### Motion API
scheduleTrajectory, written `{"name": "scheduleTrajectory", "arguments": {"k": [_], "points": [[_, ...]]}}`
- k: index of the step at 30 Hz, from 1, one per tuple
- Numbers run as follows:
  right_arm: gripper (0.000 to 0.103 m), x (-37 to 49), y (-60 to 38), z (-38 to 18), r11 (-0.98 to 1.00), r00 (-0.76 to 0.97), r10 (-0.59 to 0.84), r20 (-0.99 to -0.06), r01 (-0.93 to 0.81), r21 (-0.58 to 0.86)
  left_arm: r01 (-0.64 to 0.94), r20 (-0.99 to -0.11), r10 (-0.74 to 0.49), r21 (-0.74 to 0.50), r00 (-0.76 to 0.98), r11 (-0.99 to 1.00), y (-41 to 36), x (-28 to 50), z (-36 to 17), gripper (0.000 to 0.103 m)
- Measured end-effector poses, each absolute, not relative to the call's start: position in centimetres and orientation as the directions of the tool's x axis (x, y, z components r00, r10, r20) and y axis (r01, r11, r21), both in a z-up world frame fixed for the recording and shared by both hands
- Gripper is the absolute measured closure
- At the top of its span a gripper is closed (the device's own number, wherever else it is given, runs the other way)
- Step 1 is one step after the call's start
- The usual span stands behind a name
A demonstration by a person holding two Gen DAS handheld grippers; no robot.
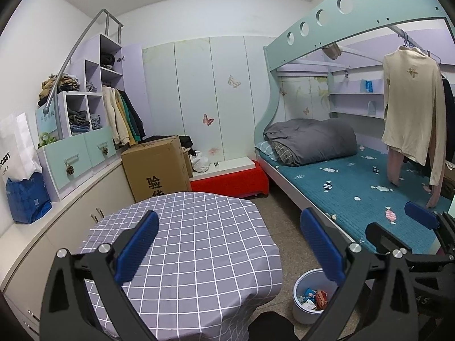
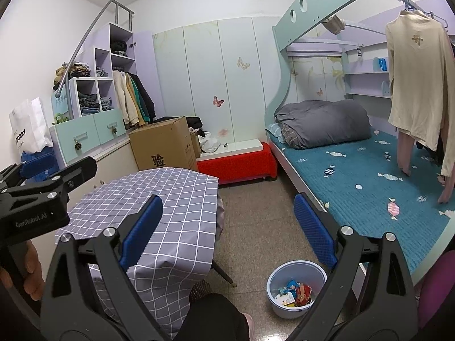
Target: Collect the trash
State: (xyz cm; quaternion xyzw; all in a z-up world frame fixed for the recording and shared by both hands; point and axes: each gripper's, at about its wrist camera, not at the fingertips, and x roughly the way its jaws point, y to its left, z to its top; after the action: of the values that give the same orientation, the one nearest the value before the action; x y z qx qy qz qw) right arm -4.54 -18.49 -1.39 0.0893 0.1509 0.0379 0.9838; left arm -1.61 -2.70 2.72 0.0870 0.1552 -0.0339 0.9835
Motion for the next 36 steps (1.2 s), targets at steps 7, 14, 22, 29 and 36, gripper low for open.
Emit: {"name": "scheduleTrajectory", "arguments": {"k": [7, 14, 22, 29, 36], "points": [[0.011, -4.43, -18.60, -1.51, 0.981, 0.950, 0.105, -0.295, -0.050, 0.188, 0.096, -0.312, -0.042, 0.157, 0.949, 0.983, -2.94, -1.72, 2.71, 0.005], [0.011, -4.45, -18.55, -1.50, 0.981, 0.950, 0.104, -0.295, -0.049, 0.188, 0.099, -0.315, -0.045, 0.159, 0.948, 0.982, -3.04, -1.69, 2.73, 0.005], [0.011, -4.42, -18.58, -1.56, 0.981, 0.949, 0.105, -0.296, -0.049, 0.189, 0.101, -0.317, -0.045, 0.162, 0.947, 0.982, -3.26, -1.75, 2.67, 0.005], [0.011, -4.41, -18.54, -1.53, 0.981, 0.949, 0.106, -0.298, -0.050, 0.190, 0.101, -0.318, -0.045, 0.161, 0.947, 0.982, -3.41, -1.81, 2.61, 0.005], [0.011, -4.49, -18.30, -1.82, 0.980, 0.948, 0.109, -0.299, -0.051, 0.193, 0.100, -0.318, -0.044, 0.162, 0.947, 0.982, -3.41, -1.82, 2.64, 0.005]]}}
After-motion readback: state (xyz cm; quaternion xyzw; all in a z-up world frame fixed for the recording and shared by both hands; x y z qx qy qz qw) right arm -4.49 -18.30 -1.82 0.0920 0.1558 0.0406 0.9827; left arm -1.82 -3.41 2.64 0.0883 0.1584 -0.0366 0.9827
